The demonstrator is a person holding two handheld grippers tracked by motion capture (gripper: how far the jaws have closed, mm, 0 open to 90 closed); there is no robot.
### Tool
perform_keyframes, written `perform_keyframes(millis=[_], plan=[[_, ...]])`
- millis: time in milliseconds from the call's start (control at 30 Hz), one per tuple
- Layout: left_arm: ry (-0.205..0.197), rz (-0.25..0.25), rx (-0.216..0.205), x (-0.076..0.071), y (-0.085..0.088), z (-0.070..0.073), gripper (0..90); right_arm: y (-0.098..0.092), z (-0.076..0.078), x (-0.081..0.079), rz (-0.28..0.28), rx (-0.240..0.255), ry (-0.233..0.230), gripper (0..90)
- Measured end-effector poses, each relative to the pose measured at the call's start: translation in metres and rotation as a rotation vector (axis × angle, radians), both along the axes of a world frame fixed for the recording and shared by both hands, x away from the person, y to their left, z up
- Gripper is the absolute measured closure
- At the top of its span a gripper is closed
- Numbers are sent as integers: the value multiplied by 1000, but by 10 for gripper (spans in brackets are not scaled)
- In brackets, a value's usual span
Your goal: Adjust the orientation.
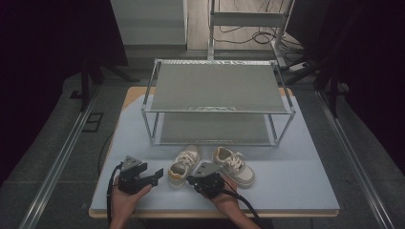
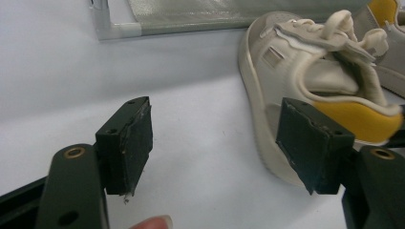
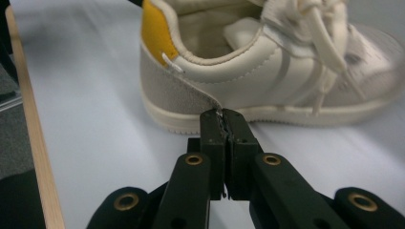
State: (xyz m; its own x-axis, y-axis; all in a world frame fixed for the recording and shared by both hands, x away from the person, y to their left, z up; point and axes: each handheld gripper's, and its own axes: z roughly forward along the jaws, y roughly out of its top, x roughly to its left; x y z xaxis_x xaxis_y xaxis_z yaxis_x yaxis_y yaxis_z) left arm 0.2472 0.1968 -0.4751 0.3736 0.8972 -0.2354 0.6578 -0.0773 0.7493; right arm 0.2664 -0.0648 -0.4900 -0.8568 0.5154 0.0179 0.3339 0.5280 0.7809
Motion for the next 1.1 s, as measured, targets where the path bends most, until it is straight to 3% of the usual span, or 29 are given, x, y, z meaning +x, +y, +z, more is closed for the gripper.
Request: perform_keyframes(millis=[100,233,833,1100], plan=[[4,2,2,0,2,-1,286,4,0,1,12,0,0,866],[7,6,-1,1,3,-2,286,-5,5,-1,-4,13,-11,866],[8,4,3,4,5,-1,286,-130,14,-31,-259,71,-29,857],[10,-13,9,5,1,-2,285,-156,0,-35,-305,76,23,880]])
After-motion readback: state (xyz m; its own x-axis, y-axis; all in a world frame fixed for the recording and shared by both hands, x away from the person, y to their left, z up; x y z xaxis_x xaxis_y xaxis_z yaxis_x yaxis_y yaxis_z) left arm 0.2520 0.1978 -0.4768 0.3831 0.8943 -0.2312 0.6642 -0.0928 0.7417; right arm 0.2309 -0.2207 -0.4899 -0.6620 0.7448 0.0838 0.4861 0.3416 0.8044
